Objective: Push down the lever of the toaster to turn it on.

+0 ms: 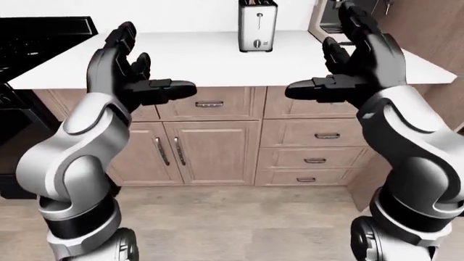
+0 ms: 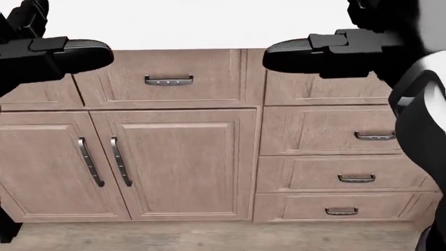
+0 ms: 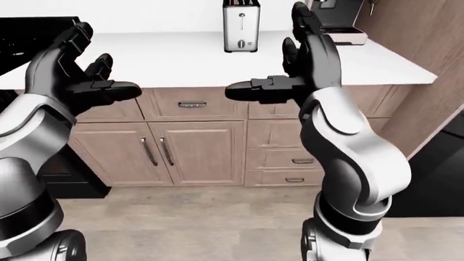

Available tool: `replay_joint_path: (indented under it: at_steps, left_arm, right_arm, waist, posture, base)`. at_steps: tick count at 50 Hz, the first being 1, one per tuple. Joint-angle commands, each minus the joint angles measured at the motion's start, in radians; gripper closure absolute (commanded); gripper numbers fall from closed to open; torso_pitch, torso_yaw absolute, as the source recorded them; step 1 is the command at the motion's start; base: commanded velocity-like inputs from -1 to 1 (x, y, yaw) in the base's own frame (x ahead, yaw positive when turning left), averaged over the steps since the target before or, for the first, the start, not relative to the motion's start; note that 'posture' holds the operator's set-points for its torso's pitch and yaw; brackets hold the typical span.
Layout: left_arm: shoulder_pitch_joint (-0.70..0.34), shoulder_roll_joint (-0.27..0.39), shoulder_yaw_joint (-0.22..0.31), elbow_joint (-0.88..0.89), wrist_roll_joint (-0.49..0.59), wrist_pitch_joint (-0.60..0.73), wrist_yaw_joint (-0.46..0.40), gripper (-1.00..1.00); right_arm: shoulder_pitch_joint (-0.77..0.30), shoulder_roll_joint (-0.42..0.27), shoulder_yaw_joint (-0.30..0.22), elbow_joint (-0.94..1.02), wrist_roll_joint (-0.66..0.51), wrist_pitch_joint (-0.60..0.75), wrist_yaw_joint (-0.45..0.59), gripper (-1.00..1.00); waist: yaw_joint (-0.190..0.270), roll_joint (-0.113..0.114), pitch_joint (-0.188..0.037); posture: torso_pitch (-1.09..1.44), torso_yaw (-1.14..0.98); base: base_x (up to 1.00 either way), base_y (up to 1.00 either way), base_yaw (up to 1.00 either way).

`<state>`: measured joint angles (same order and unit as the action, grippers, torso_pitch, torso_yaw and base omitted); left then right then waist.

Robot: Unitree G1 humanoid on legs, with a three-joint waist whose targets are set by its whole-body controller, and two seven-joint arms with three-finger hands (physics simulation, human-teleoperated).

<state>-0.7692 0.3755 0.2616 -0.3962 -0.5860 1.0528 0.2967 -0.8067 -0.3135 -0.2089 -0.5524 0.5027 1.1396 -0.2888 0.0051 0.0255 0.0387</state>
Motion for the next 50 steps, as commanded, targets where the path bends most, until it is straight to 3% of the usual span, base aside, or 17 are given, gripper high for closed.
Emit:
replay_joint_path:
  at_steps: [1,4,6,7,9,16,18,20,21,22,26,30,33,42,46,47,50]
  left_arm:
    - [-0.035,0.008,0.006,-0.032,-0.014,-0.032,-0.003,-1.00]
    - [-0.034,0.010,0.007,-0.032,-0.019,-0.034,-0.001,-1.00]
    - [-0.034,0.011,0.005,-0.033,-0.022,-0.035,0.001,-1.00]
    - [-0.035,0.011,0.005,-0.035,-0.024,-0.032,0.004,-1.00]
    - [-0.034,0.011,0.004,-0.033,-0.027,-0.034,0.004,-1.00]
    - [-0.034,0.011,-0.002,-0.037,-0.033,-0.035,0.011,-1.00]
    - [-0.037,0.009,-0.003,-0.043,-0.036,-0.028,0.015,-1.00]
    - [-0.036,0.011,-0.002,-0.036,-0.034,-0.035,0.010,-1.00]
    - [-0.035,0.012,-0.002,-0.035,-0.033,-0.038,0.008,-1.00]
    - [-0.035,0.011,-0.003,-0.035,-0.033,-0.038,0.008,-1.00]
    - [-0.034,0.012,-0.001,-0.032,-0.034,-0.040,0.008,-1.00]
    - [-0.036,0.012,-0.001,-0.035,-0.036,-0.036,0.009,-1.00]
    - [-0.036,0.011,-0.001,-0.041,-0.040,-0.031,0.013,-1.00]
    - [-0.035,0.013,-0.004,-0.036,-0.041,-0.036,0.015,-1.00]
    - [-0.037,0.014,-0.001,-0.032,-0.041,-0.038,0.012,-1.00]
    - [-0.036,0.014,0.000,-0.035,-0.042,-0.037,0.012,-1.00]
    - [-0.040,0.013,0.000,-0.038,-0.046,-0.031,0.017,-1.00]
  right_arm:
    - [-0.027,-0.013,-0.016,-0.022,-0.009,-0.035,-0.006,-1.00]
    - [-0.027,-0.012,-0.016,-0.024,-0.008,-0.032,-0.007,-1.00]
    - [-0.028,-0.012,-0.015,-0.024,-0.008,-0.031,-0.006,-1.00]
    - [-0.027,-0.011,-0.014,-0.025,-0.008,-0.030,-0.007,-1.00]
    - [-0.024,-0.012,-0.014,-0.022,-0.010,-0.035,-0.003,-1.00]
    - [-0.026,-0.013,-0.014,-0.023,-0.010,-0.030,-0.002,-1.00]
    - [-0.025,-0.013,-0.011,-0.022,-0.013,-0.030,0.001,-1.00]
    - [-0.023,-0.014,-0.009,-0.020,-0.016,-0.032,0.004,-1.00]
    - [-0.024,-0.013,-0.009,-0.021,-0.016,-0.030,0.005,-1.00]
    - [-0.023,-0.013,-0.009,-0.021,-0.017,-0.030,0.007,-1.00]
    - [-0.023,-0.011,-0.009,-0.022,-0.020,-0.027,0.010,-1.00]
    - [-0.025,-0.011,-0.012,-0.021,-0.023,-0.028,0.012,-1.00]
    - [-0.020,-0.011,-0.017,-0.016,-0.024,-0.033,0.015,-1.00]
    - [-0.021,-0.010,-0.016,-0.015,-0.020,-0.032,0.015,-1.00]
    - [-0.022,-0.011,-0.016,-0.014,-0.019,-0.034,0.015,-1.00]
    - [-0.020,-0.012,-0.015,-0.011,-0.021,-0.039,0.016,-1.00]
    - [-0.025,-0.013,-0.020,-0.014,-0.017,-0.031,0.013,-1.00]
  waist:
    - [-0.003,0.001,-0.016]
    - [0.003,-0.037,-0.011]
    - [0.006,-0.099,-0.029]
    - [-0.003,-0.060,-0.019]
    - [0.000,-0.075,-0.019]
    - [-0.002,-0.019,-0.004]
    - [-0.007,0.015,-0.007]
    - [-0.011,0.082,-0.031]
    - [-0.004,0.034,-0.020]
    - [-0.010,0.053,-0.018]
    - [-0.004,0.022,-0.025]
    - [0.002,-0.030,-0.013]
    - [0.013,-0.088,-0.032]
    - [-0.002,-0.025,-0.008]
    - [-0.014,0.067,-0.027]
    - [-0.011,0.044,-0.025]
    - [-0.006,0.037,-0.020]
  posture:
    - [0.00,0.00]
    - [0.00,0.00]
    - [0.00,0.00]
    - [0.00,0.00]
    - [0.00,0.00]
    - [0.00,0.00]
    - [0.00,0.00]
    - [0.00,0.00]
    - [0.00,0.00]
    - [0.00,0.00]
    - [0.00,0.00]
    - [0.00,0.00]
    - [0.00,0.00]
    - [0.00,0.00]
    - [0.00,0.00]
    - [0.00,0.00]
    - [0.00,0.00]
  base:
    - [0.10,0.00,0.00]
    - [0.09,0.00,0.00]
    - [0.10,0.00,0.00]
    - [0.09,0.00,0.00]
    - [0.10,0.00,0.00]
    - [0.10,0.00,0.00]
    - [0.10,0.00,0.00]
    - [0.10,0.00,0.00]
    - [0.10,0.00,0.00]
    - [0.10,0.00,0.00]
    - [0.09,0.00,0.00]
    - [0.10,0.02,0.00]
    - [0.09,0.02,0.00]
    - [0.10,0.03,0.00]
    - [0.10,0.06,0.00]
    - [0.10,0.06,0.00]
    - [0.10,0.06,0.00]
